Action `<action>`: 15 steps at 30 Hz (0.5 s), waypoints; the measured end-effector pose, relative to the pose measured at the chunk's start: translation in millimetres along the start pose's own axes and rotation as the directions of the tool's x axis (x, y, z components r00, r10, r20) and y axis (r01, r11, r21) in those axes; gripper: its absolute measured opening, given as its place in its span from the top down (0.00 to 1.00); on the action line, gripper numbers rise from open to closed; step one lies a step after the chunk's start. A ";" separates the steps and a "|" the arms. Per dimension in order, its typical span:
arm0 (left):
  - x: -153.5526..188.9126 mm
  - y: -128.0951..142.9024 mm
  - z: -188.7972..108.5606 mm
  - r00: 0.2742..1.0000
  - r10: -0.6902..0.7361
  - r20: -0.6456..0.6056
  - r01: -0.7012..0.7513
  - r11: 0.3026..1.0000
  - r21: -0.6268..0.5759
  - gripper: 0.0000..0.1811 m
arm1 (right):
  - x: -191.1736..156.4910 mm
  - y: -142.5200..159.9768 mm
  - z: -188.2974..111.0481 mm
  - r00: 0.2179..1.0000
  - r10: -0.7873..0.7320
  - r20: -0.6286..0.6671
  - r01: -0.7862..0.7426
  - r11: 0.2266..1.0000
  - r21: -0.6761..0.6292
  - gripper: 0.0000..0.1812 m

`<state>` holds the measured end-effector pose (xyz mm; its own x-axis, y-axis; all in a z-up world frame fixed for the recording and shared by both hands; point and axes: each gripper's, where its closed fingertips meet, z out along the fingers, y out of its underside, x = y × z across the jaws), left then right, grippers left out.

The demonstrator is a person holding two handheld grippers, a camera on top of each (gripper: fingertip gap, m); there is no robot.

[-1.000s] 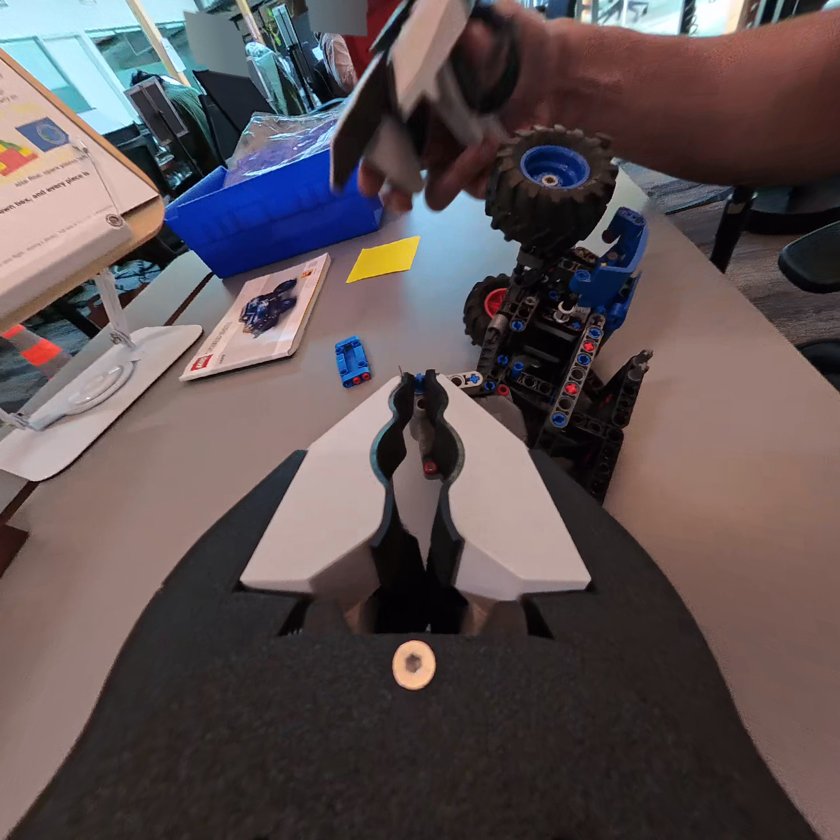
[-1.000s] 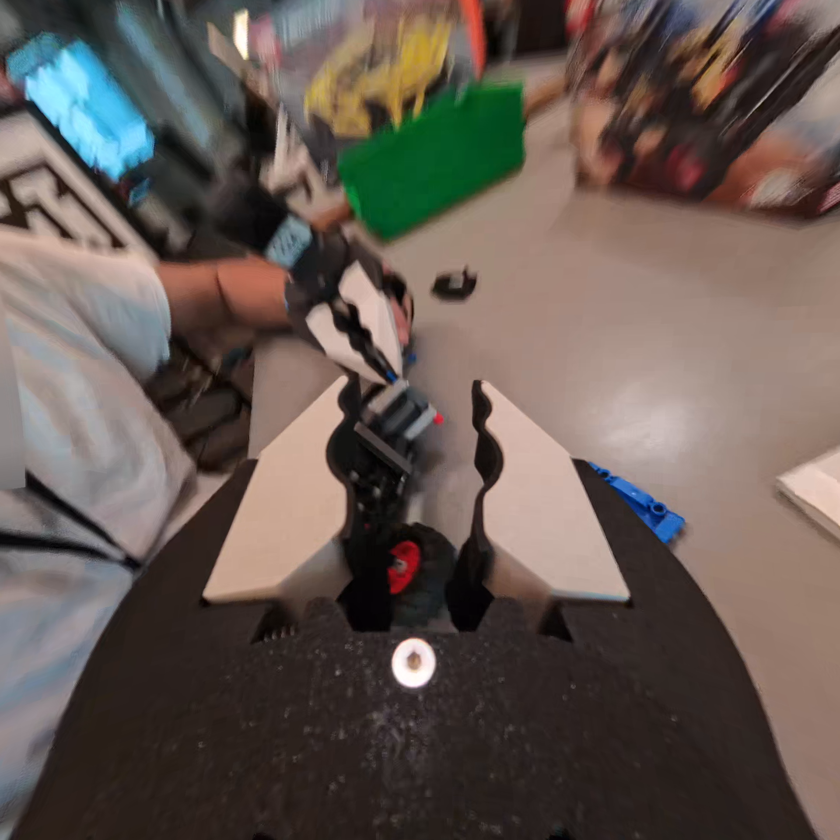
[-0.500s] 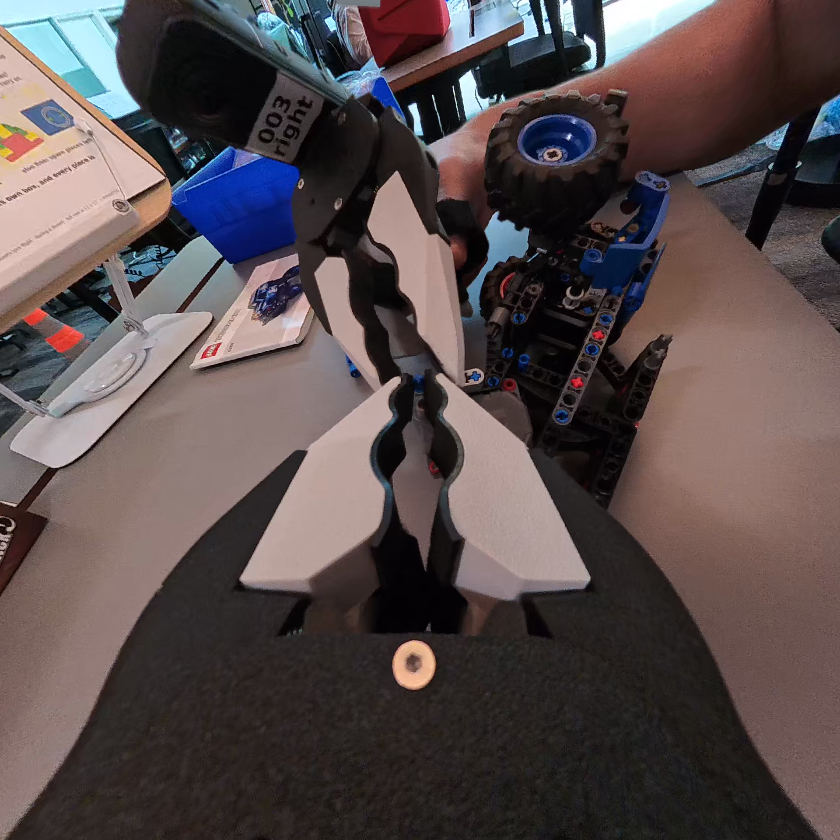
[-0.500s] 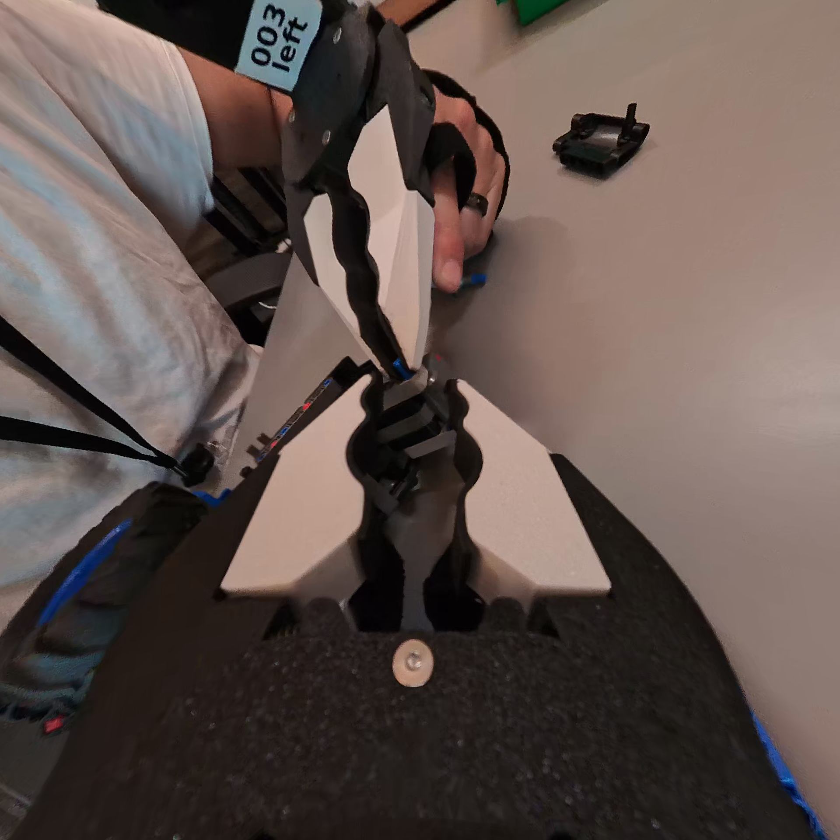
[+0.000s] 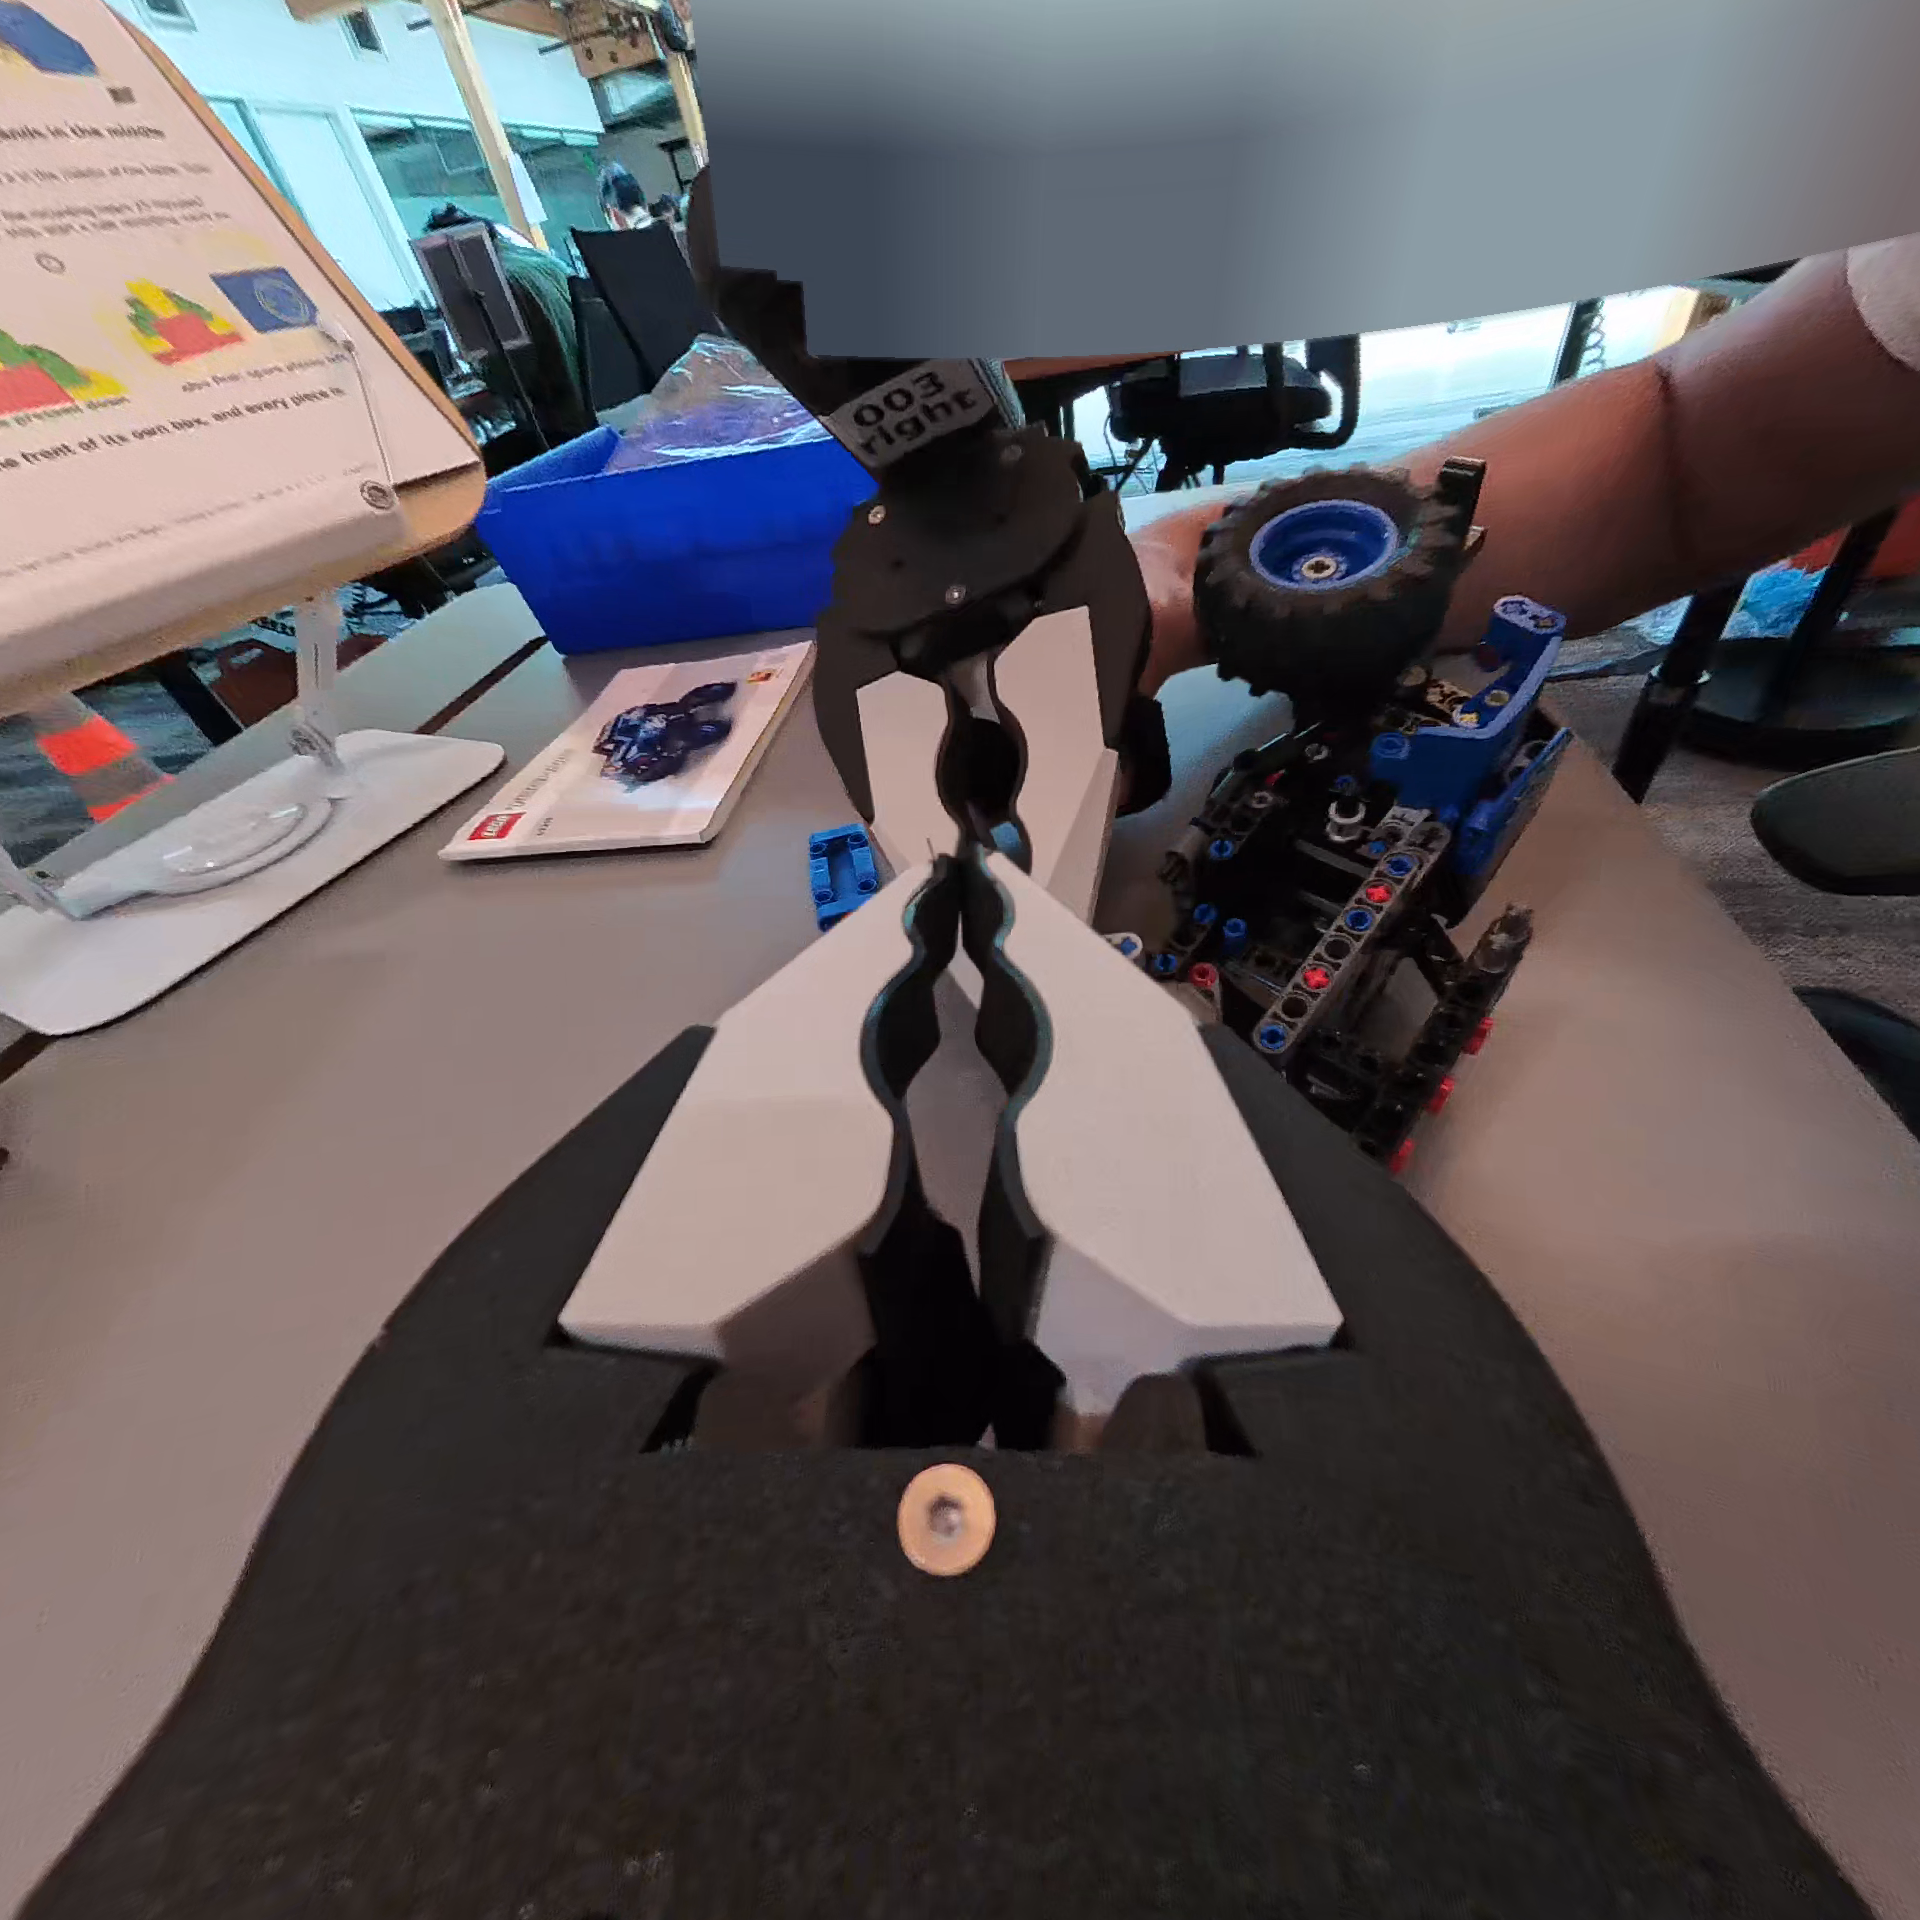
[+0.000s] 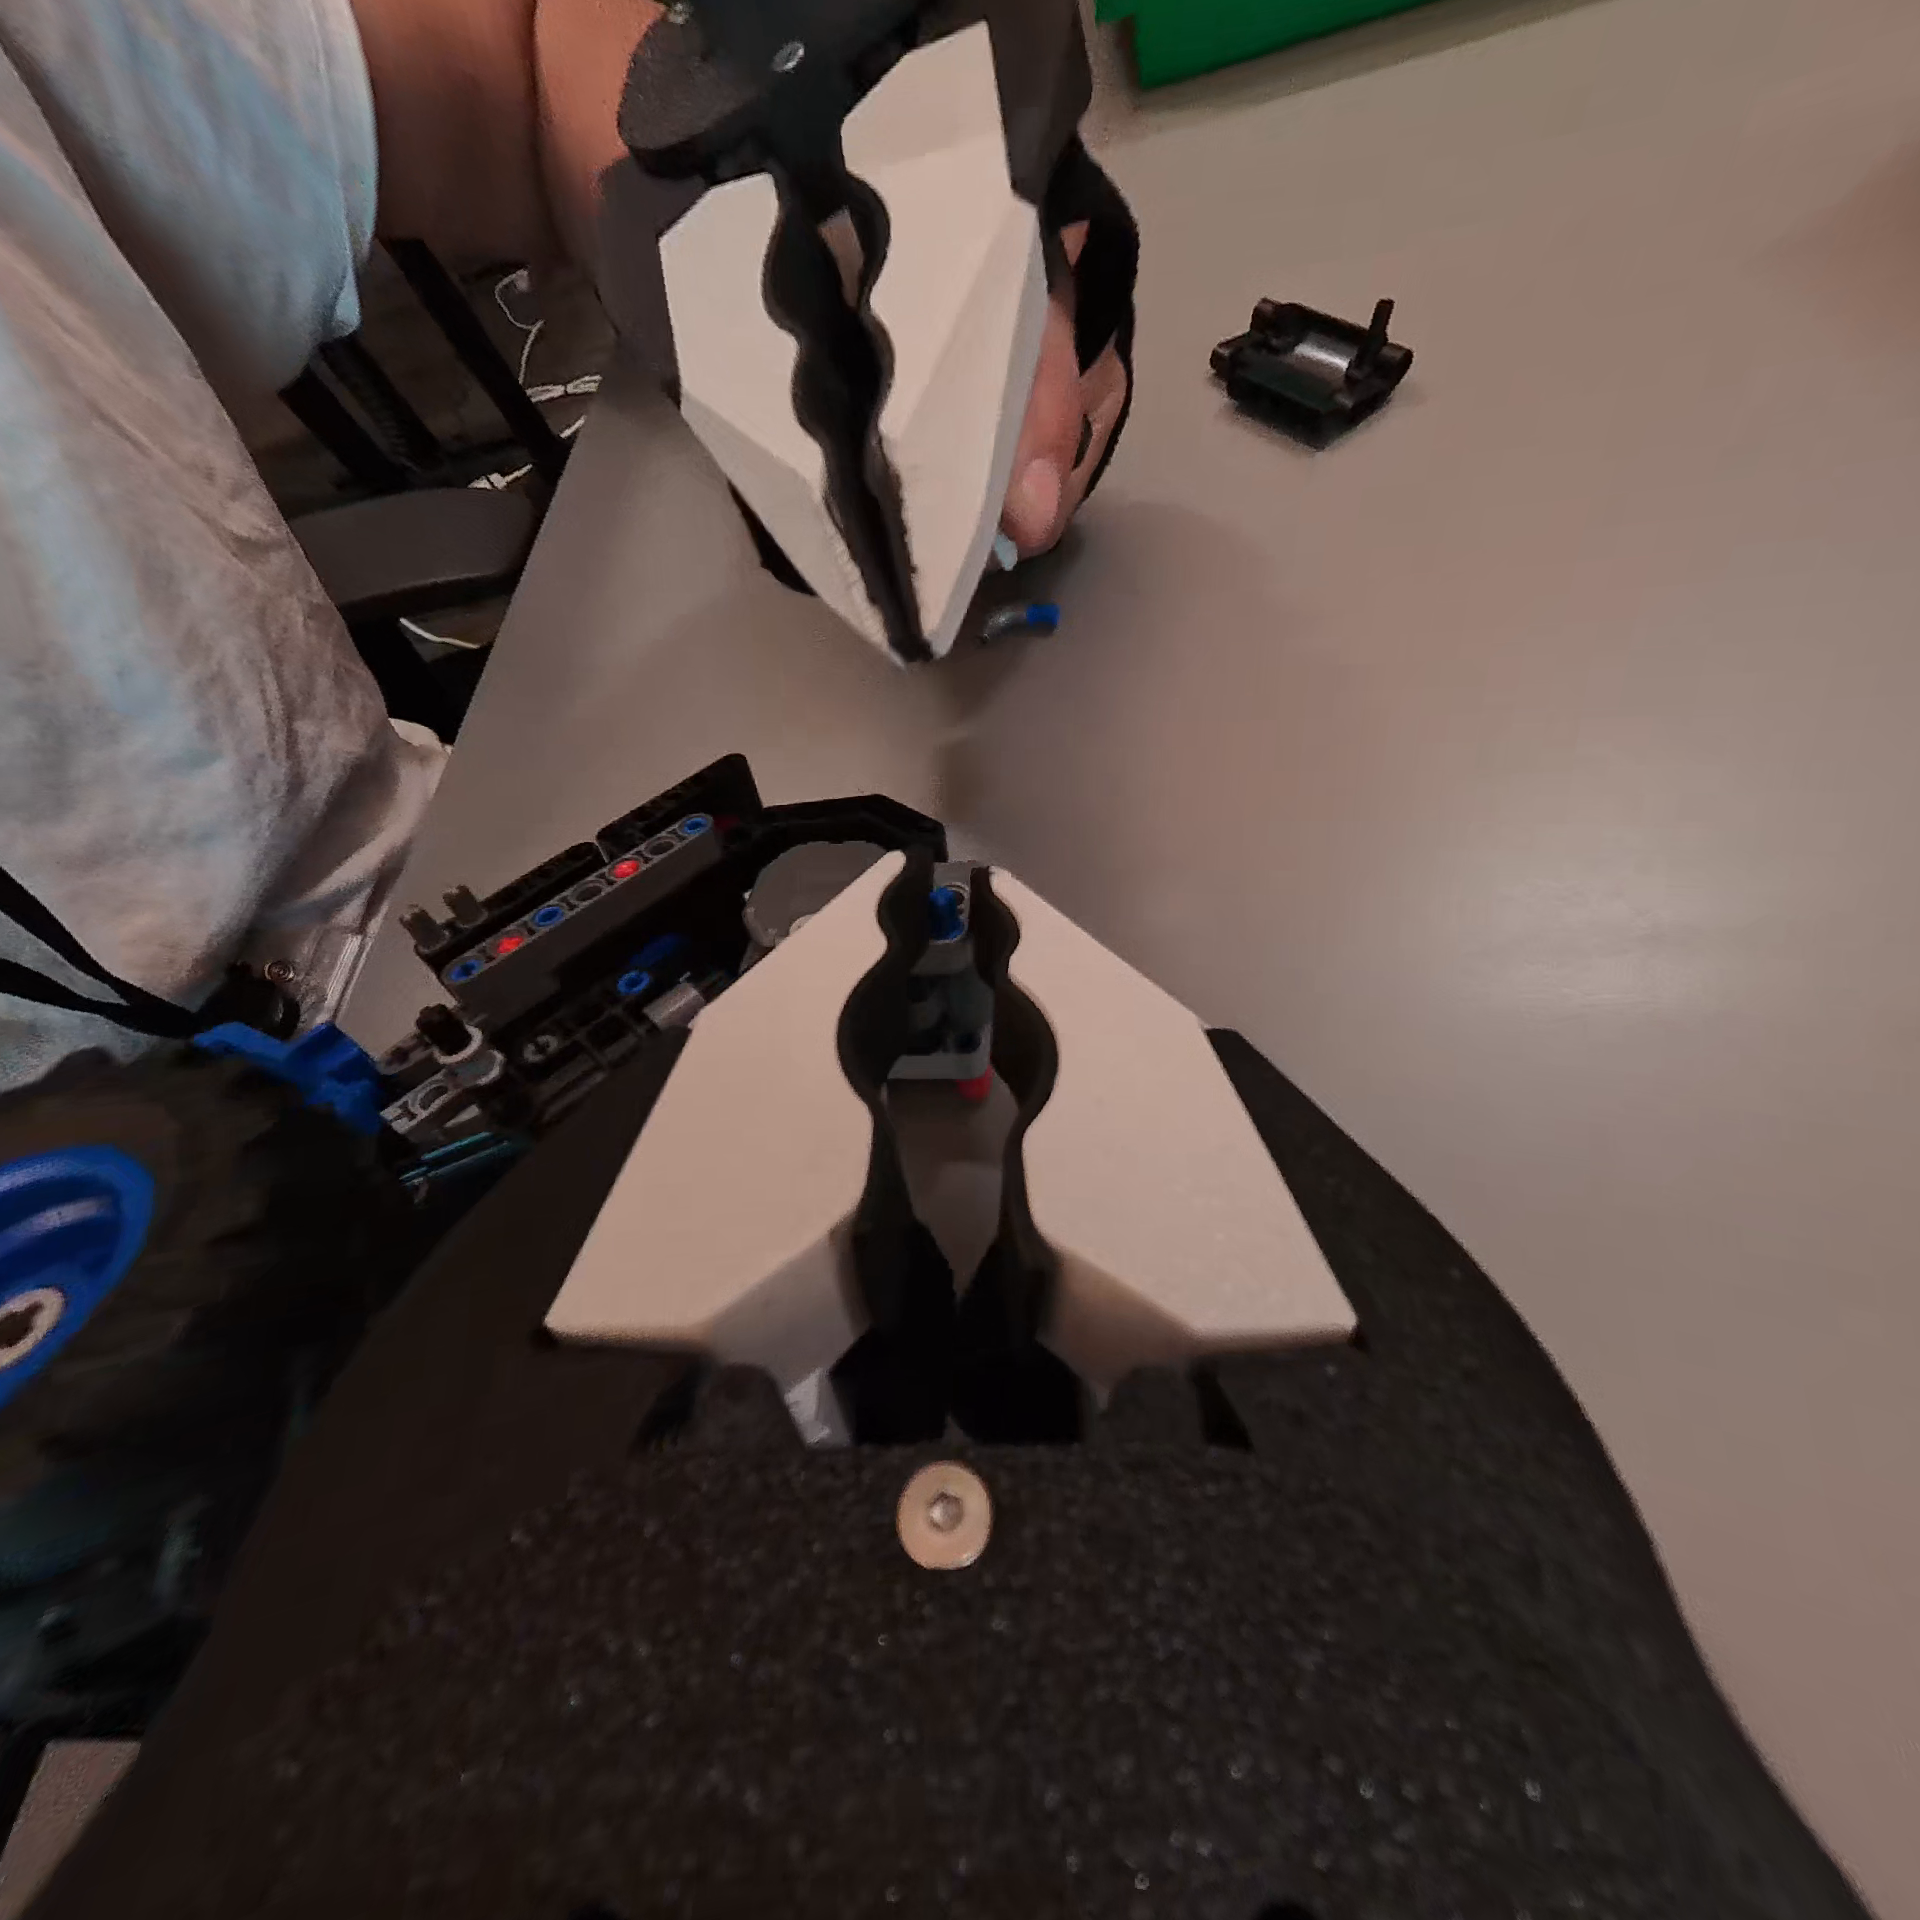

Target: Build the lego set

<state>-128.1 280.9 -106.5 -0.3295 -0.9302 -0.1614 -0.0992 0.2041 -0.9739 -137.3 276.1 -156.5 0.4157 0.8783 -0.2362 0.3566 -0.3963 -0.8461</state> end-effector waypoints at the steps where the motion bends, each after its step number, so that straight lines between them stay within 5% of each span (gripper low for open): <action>1: 1.2 0.5 0.5 1.000 0.003 -0.006 -0.003 1.000 -0.004 1.00 | -0.2 -0.1 -0.1 1.000 0.011 0.007 -0.011 1.000 0.001 0.95; 8: -1.9 2.4 1.4 0.999 -0.043 -0.020 0.043 0.999 -0.017 0.99 | 0.1 -9.2 -24.6 0.999 0.003 0.038 -0.006 0.995 0.098 0.89; 11: 10.4 9.7 5.1 0.991 -0.064 -0.116 0.055 0.995 -0.078 0.96 | -2.6 -6.9 -25.1 0.999 -0.046 0.007 0.046 0.995 0.084 0.89; 15: 19.5 24.5 13.7 0.969 -0.141 -0.201 0.100 0.975 -0.198 0.79 | -3.5 -5.4 -23.1 0.995 -0.100 -0.017 0.101 0.991 0.083 0.94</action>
<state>-124.0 263.6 -135.6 -0.4946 -0.8690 0.0125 -0.3158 0.1663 -0.9341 -121.3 269.0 -140.1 0.3922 0.9089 -0.1419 0.3266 -0.2817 -0.9022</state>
